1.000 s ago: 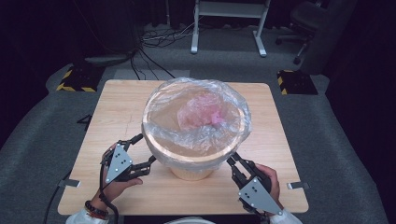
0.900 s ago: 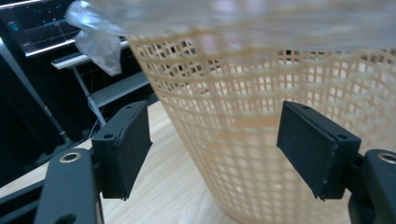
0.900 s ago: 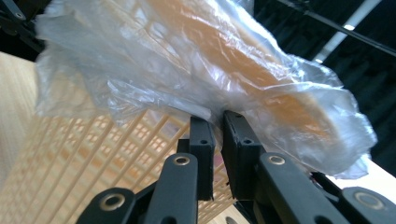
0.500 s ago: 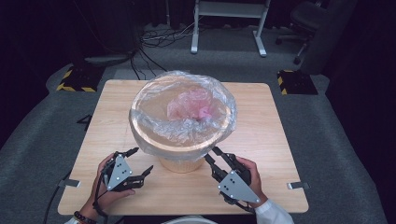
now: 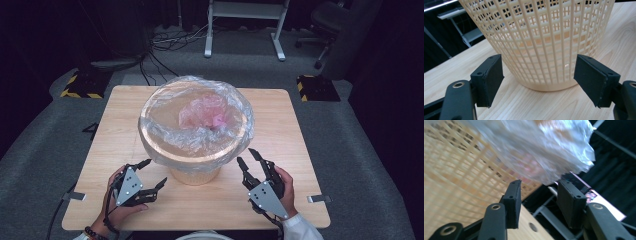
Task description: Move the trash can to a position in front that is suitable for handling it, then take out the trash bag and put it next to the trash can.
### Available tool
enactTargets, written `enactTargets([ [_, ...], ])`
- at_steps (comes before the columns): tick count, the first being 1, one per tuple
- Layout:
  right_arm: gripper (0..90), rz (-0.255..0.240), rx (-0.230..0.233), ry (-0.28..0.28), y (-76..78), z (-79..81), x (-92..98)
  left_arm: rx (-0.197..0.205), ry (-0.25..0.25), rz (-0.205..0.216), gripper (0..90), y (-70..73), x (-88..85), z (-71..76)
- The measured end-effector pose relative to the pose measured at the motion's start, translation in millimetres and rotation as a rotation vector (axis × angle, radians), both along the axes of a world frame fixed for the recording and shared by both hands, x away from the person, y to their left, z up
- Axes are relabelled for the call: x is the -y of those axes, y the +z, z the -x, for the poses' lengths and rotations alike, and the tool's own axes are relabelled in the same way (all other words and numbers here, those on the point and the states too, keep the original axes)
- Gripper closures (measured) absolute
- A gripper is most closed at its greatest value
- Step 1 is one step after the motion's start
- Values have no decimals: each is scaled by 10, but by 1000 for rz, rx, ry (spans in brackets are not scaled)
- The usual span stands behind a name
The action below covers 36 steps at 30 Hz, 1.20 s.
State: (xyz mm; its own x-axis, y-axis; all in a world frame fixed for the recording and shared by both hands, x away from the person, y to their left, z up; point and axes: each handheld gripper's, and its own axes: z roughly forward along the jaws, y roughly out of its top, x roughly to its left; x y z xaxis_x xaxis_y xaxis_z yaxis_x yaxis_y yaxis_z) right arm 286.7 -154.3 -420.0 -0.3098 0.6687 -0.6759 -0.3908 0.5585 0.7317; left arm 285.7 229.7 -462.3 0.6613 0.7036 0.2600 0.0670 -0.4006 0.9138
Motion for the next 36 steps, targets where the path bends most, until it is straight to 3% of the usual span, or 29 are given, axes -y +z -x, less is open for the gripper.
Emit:
enactTargets([
  [1,535,0,0,0,0,0,0,4,-4,8,232,6,8,2],
  [3,525,42,85,-68,-29,-63,-17,18,2,26,231,29,25,11],
  [7,503,50,139,-111,-6,-135,-34,49,-8,56,229,116,45,25],
  [15,493,35,214,-122,152,-163,-26,125,-48,129,227,350,56,125],
  [18,563,36,252,-124,216,-151,-36,144,-54,137,225,428,55,158],
  [20,661,14,256,-106,259,-123,-25,161,-55,155,235,496,45,179],
  [21,709,21,268,-109,265,-105,-21,179,-31,160,245,567,50,200],
  [23,744,28,274,-109,272,-86,-19,189,-30,162,247,601,48,210],
  [24,808,31,283,-98,294,-48,-14,193,-38,171,248,629,47,222],
  [30,882,39,276,-76,345,-16,-46,246,-39,164,246,732,45,281],
  [34,900,24,286,-64,442,4,-70,256,-83,195,226,809,24,325],
  [36,900,22,293,-68,460,10,-76,264,-87,173,216,848,58,363],
])
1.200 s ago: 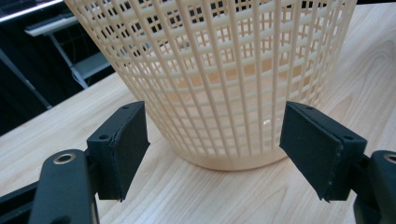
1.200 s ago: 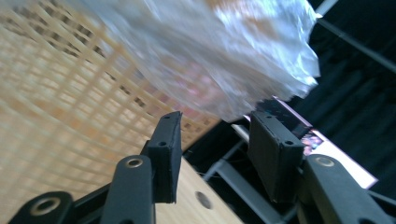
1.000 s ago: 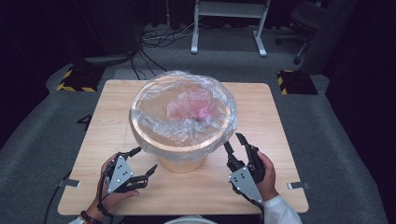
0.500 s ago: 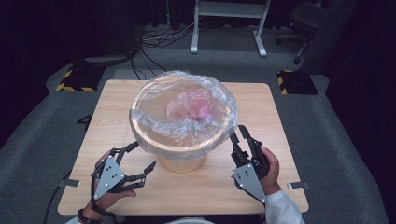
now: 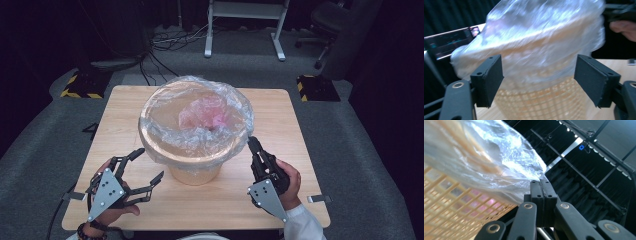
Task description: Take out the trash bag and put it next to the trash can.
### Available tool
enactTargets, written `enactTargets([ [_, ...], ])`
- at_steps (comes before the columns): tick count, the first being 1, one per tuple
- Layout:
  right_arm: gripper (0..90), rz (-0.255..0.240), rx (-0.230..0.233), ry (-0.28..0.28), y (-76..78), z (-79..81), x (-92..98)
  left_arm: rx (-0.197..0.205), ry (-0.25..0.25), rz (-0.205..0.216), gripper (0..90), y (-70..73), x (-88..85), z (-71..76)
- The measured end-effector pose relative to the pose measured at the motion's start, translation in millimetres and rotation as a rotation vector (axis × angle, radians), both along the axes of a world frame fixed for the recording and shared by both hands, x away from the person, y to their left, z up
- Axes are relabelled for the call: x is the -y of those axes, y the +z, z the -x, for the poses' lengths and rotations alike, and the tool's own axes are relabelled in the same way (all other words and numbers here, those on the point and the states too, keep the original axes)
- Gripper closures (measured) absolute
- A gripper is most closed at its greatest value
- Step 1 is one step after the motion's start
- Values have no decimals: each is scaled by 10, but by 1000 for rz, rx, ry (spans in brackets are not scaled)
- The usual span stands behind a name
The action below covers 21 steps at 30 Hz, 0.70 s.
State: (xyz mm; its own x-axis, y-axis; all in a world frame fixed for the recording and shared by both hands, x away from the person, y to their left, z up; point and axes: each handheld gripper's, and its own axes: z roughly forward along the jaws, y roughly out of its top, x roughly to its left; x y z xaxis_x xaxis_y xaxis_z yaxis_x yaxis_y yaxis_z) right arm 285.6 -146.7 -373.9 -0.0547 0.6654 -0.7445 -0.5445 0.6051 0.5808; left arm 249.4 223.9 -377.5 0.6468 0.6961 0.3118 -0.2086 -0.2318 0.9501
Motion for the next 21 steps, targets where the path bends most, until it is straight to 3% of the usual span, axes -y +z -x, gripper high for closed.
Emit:
enactTargets([
  [14,900,-7,73,10,230,-7,-117,77,-25,14,200,123,169,58],
  [16,900,-12,77,20,246,1,-139,78,-38,4,200,126,228,47],
  [21,900,-14,71,56,300,29,-198,119,-16,-31,202,142,347,49],
])
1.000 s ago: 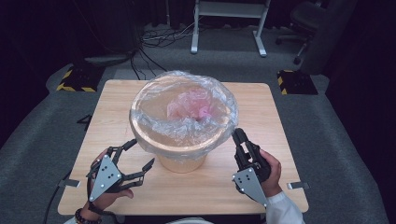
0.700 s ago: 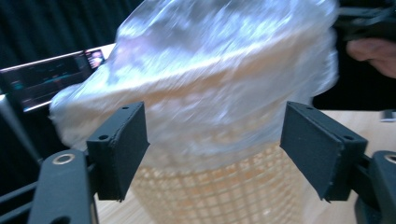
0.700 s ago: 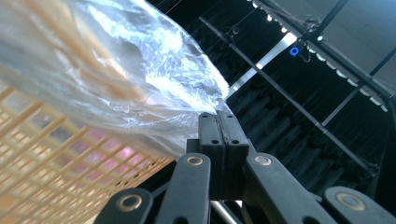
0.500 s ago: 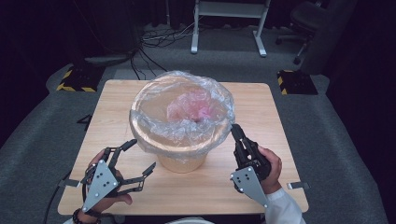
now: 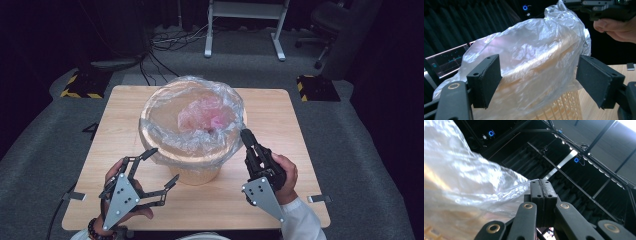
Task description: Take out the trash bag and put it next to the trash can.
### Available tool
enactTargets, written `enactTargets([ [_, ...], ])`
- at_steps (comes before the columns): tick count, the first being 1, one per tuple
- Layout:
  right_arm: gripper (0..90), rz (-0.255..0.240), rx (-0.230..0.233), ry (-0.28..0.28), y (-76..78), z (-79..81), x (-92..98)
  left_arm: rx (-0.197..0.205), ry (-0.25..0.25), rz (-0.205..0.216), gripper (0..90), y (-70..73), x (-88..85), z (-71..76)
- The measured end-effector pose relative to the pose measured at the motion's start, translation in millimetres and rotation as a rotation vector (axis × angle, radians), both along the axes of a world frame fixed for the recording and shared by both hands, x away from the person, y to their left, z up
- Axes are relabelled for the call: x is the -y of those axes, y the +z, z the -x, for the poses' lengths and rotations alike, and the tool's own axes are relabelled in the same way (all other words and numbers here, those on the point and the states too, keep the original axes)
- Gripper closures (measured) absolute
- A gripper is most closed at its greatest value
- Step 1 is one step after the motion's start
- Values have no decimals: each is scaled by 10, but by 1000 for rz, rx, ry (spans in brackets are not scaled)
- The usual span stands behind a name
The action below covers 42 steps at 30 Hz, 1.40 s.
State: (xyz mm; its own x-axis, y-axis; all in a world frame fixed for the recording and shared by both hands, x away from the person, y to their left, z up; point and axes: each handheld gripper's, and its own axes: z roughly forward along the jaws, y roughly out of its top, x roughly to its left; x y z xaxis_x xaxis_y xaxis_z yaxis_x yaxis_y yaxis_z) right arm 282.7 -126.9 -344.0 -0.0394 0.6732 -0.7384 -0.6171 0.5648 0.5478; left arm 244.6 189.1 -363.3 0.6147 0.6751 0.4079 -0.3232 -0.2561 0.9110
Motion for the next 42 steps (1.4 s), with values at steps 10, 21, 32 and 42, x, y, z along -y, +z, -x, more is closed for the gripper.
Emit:
enactTargets([
  [10,900,28,-4,90,125,65,-156,42,10,-2,610,42,41,-37],
  [21,601,-58,-58,35,79,133,-42,2,5,-17,899,-86,-92,-83],
  [32,534,-7,-230,160,-181,227,163,-75,37,-115,900,-348,-74,-223],
  [42,740,10,-260,257,-309,280,-44,-93,11,-137,900,-409,-29,-239],
])
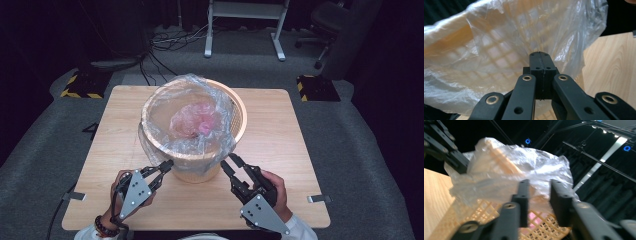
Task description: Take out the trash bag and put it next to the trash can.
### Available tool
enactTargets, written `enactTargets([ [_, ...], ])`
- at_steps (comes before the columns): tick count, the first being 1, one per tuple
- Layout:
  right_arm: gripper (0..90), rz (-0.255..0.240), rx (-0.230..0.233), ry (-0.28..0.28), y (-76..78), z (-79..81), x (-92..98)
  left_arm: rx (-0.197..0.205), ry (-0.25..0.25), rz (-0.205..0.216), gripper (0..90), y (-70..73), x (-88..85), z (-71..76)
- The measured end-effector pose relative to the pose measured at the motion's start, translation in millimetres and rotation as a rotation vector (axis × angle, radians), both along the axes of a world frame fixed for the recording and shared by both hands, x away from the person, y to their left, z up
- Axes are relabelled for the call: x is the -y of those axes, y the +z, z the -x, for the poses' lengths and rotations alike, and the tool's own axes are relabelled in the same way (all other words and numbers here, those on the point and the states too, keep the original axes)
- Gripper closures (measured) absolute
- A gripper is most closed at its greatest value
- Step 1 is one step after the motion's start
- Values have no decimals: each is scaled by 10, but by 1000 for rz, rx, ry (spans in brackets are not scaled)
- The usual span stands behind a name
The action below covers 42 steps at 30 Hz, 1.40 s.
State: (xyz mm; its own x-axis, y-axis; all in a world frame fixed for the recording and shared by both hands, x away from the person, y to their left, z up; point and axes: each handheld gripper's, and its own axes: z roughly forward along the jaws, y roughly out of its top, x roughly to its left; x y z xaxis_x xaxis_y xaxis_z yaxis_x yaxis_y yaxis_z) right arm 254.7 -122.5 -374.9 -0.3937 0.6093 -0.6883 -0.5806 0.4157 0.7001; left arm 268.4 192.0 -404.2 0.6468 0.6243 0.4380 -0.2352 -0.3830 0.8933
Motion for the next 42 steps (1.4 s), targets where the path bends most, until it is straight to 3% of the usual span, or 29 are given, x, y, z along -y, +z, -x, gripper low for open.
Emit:
enactTargets([
  [4,888,-4,-8,-1,-5,-18,-42,-29,-36,-1,900,-31,24,-19],
  [13,900,-52,-25,102,68,78,-171,-29,-44,-15,900,-49,104,-29],
  [14,896,-44,-21,101,73,82,-200,-27,-44,-19,900,-48,104,-33],
  [15,794,-45,-18,95,66,87,-222,-26,-38,-24,900,-49,100,-35],
  [18,687,-84,-31,74,32,97,-198,-33,-31,-25,900,-65,69,-42],
  [20,583,-107,-37,37,0,88,-149,-36,-35,-22,900,-75,52,-57],
  [21,559,-89,-24,8,-28,79,-128,-36,-39,-23,900,-81,45,-65],
  [23,503,-35,68,-107,-143,65,-115,-46,-46,-11,900,-93,36,-78],
  [24,501,2,94,-129,-208,37,-103,-53,-49,-8,900,-98,37,-80],
  [28,477,2,57,-213,-345,-133,-82,-47,-47,-13,900,-101,49,-82],
  [30,511,-31,76,-225,-329,-167,-106,-49,-45,-15,900,-103,52,-85],
  [33,649,-57,124,-229,-294,-154,-144,-50,-44,-16,900,-106,57,-83],
  [37,859,-50,138,-201,-267,-96,-148,-53,-51,-10,900,-117,63,-91],
  [42,899,-71,124,-163,-217,-47,-171,-54,-51,-16,900,-118,91,-87],
])
